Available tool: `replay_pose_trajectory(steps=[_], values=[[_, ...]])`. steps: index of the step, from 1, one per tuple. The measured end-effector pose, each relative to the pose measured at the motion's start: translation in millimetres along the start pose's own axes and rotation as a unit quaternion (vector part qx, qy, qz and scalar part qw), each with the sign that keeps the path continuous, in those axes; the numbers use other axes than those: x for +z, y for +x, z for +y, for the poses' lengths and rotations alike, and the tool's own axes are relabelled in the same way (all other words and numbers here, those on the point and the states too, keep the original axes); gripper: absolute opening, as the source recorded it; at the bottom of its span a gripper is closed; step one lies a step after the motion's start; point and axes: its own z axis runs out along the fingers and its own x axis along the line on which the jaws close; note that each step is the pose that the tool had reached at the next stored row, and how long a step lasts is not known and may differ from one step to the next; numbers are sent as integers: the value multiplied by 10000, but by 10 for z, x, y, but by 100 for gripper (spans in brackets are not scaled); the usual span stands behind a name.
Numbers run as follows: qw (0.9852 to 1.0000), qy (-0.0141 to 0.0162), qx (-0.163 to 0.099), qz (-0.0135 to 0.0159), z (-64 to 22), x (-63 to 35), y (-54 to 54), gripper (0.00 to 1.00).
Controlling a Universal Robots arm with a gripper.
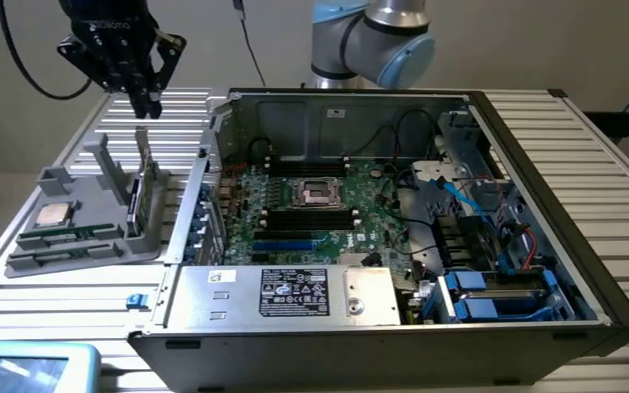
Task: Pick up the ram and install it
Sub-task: 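Reach for the ram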
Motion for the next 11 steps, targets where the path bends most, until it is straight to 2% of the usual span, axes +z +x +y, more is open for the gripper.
replay_pose_trajectory(steps=[11], values=[[10000, -2, -2, 0, -30, -11, 501, 24]])
